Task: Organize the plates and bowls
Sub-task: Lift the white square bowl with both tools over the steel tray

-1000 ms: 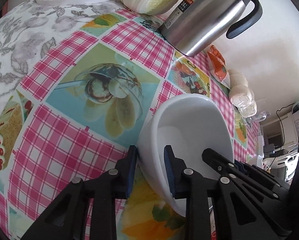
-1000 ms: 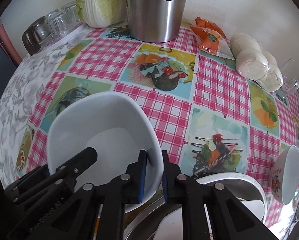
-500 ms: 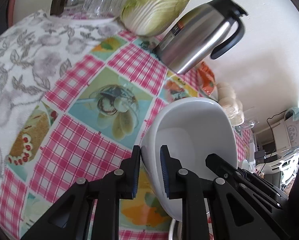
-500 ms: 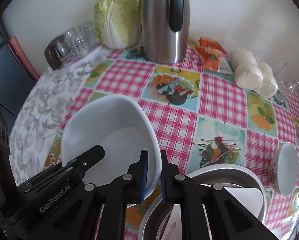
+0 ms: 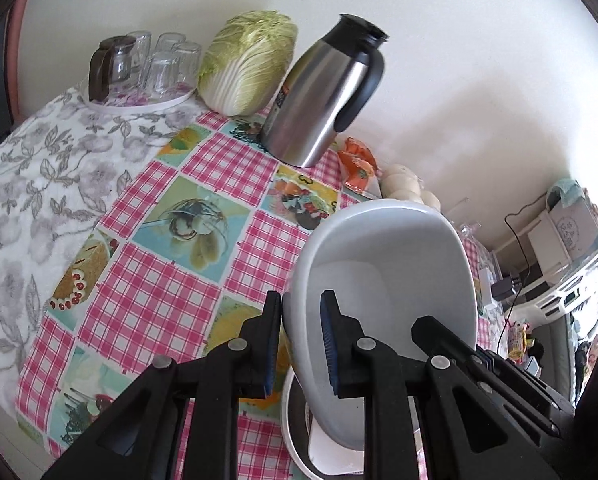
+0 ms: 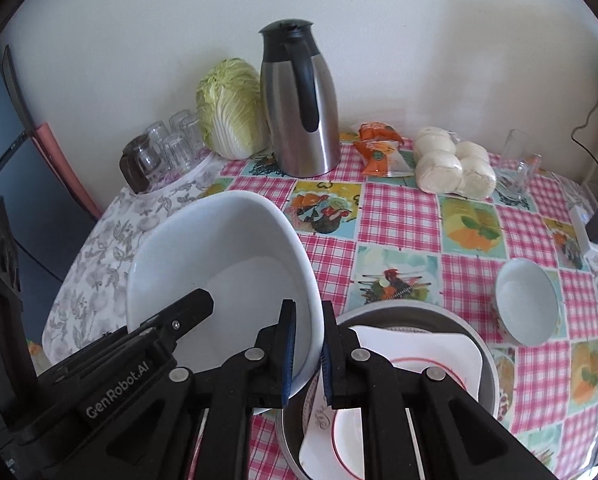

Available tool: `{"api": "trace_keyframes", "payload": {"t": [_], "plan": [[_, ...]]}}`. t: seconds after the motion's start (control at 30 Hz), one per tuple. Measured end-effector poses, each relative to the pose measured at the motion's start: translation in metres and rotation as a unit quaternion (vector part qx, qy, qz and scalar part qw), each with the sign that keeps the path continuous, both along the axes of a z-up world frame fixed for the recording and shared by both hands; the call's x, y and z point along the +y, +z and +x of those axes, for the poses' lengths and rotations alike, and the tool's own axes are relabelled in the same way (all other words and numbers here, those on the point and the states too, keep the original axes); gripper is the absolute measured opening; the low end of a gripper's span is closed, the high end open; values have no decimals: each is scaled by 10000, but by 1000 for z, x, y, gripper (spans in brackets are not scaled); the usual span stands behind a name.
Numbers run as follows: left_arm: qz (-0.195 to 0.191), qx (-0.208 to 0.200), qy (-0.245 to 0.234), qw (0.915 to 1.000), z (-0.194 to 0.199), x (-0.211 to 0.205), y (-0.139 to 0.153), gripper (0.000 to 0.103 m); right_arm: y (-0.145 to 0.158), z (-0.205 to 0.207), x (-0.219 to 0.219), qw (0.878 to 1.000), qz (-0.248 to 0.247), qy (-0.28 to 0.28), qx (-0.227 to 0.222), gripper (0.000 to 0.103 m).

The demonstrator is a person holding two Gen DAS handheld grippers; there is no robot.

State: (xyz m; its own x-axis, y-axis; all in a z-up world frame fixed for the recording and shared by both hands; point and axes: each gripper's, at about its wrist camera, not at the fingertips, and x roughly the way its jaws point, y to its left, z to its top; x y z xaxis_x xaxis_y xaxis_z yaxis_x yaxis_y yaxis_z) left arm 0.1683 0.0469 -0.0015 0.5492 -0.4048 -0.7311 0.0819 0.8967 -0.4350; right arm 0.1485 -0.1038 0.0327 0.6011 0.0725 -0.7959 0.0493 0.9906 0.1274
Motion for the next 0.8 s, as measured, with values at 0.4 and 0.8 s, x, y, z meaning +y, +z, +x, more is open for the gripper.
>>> {"api": "trace_keyframes", "payload": {"t": [0.4, 0.8], "plan": [[552, -225, -362, 9976, -35, -51, 18, 21, -2, -57, -47, 9964, 654, -482, -233, 13], [928, -352, -697, 9926, -49, -105, 29, 21, -4, -81, -94, 9912, 1015, -825, -218, 13]]}}
